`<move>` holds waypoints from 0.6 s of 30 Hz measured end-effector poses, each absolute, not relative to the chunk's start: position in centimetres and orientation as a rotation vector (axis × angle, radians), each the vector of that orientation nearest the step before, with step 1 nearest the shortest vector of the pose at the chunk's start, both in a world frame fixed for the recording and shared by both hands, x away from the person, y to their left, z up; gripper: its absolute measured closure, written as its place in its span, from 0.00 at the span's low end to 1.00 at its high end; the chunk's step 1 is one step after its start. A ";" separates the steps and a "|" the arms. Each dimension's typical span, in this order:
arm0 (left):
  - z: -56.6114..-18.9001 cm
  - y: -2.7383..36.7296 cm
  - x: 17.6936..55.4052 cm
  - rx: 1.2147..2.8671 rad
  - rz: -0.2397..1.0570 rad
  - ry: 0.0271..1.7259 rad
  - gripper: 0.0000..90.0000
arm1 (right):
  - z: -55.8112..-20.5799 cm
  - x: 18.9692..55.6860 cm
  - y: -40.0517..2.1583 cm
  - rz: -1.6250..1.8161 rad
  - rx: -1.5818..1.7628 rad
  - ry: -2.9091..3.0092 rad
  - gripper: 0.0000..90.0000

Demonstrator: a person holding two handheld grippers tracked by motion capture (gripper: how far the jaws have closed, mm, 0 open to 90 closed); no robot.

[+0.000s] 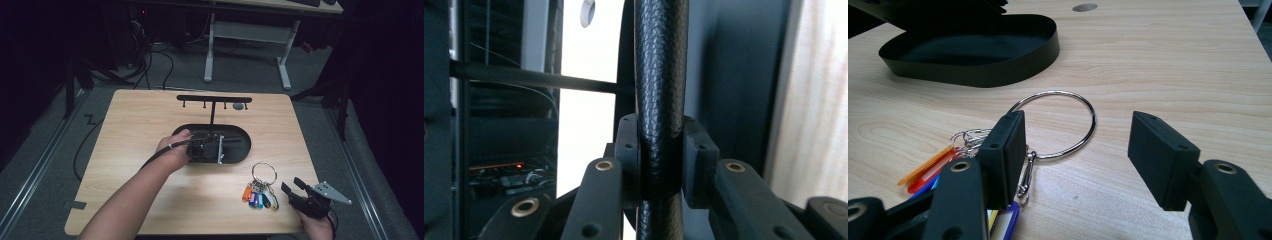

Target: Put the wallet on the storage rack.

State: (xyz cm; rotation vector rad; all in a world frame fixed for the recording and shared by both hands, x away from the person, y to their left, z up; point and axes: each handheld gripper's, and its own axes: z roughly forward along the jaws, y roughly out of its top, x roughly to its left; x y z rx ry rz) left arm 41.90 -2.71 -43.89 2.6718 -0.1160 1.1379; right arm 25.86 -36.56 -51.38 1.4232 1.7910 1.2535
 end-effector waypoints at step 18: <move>-46.8 -3.0 45.2 2.713 1.160 -0.130 0.82 | -51.3 25.7 -36.7 1.275 1.427 1.781 0.45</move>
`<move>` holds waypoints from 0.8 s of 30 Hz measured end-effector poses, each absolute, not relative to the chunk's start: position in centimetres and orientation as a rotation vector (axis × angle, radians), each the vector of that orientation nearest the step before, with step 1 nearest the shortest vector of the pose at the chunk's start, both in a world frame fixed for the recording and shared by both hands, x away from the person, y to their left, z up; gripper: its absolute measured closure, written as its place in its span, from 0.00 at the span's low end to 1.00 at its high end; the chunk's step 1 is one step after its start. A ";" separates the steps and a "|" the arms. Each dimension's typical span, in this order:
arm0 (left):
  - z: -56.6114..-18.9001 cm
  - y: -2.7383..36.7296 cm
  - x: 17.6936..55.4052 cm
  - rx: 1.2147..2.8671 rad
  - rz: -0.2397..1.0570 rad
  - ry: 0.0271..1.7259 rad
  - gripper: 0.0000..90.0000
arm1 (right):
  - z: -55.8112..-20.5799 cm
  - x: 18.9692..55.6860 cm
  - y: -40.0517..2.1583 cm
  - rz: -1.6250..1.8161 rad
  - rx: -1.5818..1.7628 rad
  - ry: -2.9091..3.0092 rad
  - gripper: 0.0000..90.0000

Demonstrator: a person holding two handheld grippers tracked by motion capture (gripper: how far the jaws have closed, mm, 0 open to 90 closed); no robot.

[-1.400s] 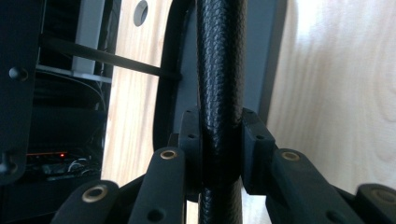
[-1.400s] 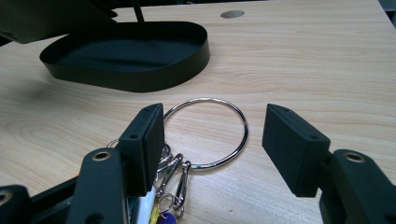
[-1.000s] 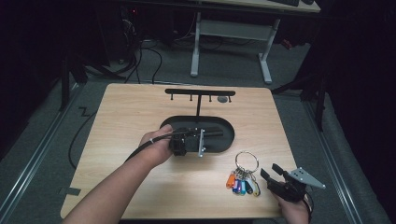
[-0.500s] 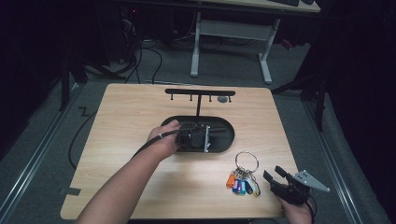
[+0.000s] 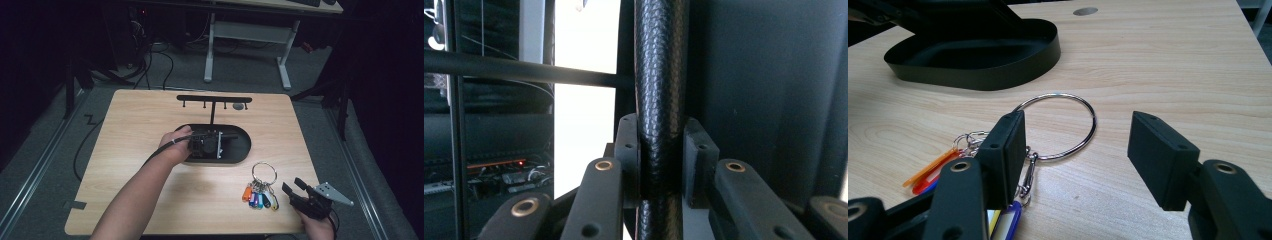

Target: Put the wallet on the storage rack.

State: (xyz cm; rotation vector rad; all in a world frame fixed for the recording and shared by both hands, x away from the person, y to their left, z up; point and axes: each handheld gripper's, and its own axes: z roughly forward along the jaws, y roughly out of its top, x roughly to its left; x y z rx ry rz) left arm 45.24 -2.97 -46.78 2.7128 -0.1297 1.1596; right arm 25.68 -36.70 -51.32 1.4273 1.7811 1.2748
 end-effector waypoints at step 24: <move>-49.4 -4.3 45.9 2.825 1.024 -0.053 0.73 | -51.6 25.9 -36.4 1.266 1.429 1.810 0.45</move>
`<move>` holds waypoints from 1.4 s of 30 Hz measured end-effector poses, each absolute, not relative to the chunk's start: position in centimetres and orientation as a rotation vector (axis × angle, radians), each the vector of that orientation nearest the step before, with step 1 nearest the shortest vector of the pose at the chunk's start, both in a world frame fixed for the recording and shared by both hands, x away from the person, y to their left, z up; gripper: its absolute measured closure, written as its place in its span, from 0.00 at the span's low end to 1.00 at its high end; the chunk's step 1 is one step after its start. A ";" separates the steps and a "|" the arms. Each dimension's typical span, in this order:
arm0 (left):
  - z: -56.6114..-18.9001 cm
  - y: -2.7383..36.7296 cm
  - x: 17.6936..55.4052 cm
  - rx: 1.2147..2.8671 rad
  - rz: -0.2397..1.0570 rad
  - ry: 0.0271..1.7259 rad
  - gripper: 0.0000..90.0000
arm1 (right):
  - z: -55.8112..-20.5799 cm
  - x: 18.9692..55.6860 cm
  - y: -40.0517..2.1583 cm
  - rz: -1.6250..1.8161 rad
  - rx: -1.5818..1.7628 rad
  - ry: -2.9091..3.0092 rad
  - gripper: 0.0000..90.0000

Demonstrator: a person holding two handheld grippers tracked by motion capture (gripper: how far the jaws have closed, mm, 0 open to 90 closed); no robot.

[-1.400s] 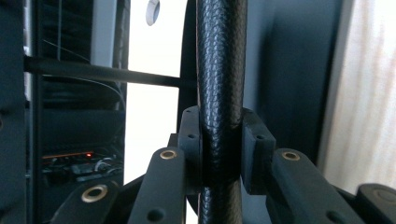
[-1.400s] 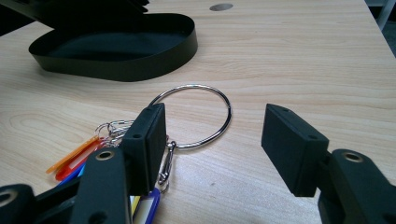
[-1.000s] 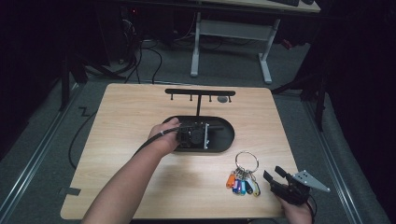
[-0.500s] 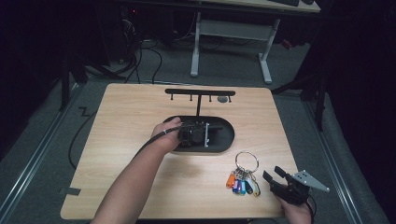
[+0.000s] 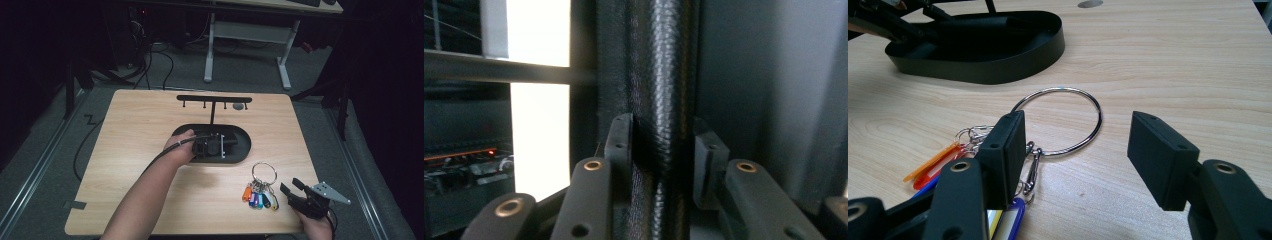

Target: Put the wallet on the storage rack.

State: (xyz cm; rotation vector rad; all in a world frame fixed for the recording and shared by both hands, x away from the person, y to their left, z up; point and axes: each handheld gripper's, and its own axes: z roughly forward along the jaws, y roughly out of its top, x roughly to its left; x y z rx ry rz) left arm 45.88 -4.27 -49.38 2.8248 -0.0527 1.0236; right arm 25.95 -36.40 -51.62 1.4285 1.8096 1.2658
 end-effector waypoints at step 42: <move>-48.2 10.6 38.0 2.270 0.361 0.653 0.58 | -52.0 26.1 -35.6 1.179 1.421 1.863 0.45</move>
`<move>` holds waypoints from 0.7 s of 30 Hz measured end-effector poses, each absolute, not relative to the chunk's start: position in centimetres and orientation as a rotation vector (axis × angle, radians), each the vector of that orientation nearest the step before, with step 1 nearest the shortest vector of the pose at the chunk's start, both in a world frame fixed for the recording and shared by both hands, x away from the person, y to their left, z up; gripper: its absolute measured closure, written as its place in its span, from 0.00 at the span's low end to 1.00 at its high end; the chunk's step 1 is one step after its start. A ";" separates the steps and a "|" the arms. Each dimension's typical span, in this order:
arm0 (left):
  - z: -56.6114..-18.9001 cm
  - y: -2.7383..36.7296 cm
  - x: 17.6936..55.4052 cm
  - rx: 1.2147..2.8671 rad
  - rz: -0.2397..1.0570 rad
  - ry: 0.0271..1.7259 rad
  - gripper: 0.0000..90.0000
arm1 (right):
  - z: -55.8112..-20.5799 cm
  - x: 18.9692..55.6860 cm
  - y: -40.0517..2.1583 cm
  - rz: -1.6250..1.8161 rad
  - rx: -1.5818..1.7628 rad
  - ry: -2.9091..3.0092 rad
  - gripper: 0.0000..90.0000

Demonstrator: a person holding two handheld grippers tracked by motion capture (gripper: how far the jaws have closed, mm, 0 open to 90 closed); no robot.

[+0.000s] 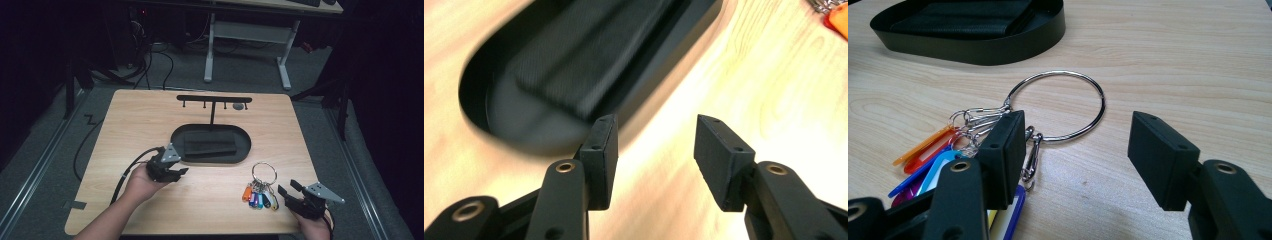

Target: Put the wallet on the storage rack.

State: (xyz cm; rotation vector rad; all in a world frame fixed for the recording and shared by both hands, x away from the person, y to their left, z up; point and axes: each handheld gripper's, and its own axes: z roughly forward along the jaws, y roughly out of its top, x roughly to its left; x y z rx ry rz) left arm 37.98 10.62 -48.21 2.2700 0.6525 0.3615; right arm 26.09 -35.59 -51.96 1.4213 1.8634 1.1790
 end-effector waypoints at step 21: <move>-51.8 18.8 30.2 2.037 0.428 0.848 0.47 | -51.7 26.0 -33.9 1.093 1.357 1.892 0.46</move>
